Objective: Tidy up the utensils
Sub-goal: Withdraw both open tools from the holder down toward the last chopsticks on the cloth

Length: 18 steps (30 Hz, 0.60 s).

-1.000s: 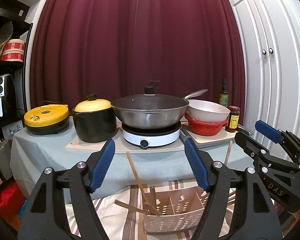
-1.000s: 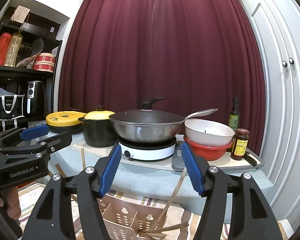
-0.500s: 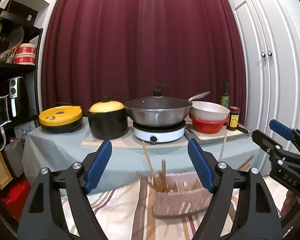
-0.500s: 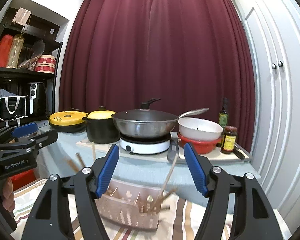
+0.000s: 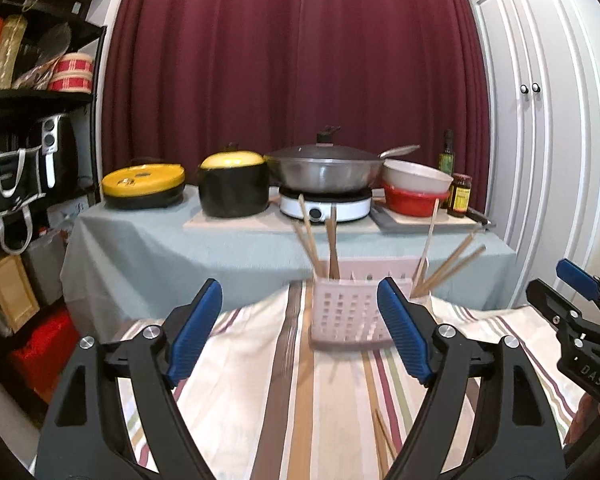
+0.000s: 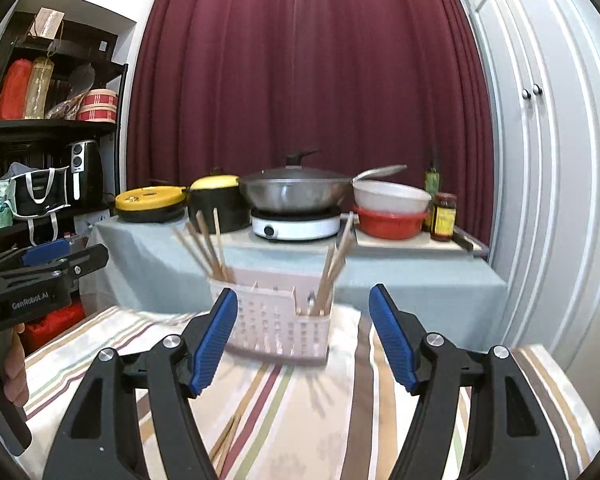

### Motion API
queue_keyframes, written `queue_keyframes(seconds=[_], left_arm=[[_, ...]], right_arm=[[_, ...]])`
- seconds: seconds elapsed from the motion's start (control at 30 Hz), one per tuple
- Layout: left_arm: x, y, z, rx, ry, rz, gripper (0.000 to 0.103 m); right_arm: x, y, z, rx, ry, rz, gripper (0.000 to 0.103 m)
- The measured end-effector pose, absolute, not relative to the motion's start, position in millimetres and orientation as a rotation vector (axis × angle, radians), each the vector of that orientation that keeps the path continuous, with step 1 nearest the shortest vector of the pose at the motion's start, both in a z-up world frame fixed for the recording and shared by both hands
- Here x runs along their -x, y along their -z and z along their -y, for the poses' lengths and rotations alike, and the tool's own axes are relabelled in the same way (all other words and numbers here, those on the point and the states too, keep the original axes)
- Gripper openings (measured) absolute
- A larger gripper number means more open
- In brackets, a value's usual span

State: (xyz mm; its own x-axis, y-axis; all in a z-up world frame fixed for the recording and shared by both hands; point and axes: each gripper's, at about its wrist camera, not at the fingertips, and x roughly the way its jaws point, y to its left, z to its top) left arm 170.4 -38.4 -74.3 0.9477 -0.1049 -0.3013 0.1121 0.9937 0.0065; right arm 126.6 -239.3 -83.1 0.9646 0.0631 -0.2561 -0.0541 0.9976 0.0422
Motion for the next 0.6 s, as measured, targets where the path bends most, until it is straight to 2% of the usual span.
queue_keyframes(seconds=[0.6], left_arm=[[-94, 137, 21, -0.031, 0.05, -0.434, 0.078]], right_arm=[[-51, 147, 226, -0.037, -0.083, -0.383, 0.067]])
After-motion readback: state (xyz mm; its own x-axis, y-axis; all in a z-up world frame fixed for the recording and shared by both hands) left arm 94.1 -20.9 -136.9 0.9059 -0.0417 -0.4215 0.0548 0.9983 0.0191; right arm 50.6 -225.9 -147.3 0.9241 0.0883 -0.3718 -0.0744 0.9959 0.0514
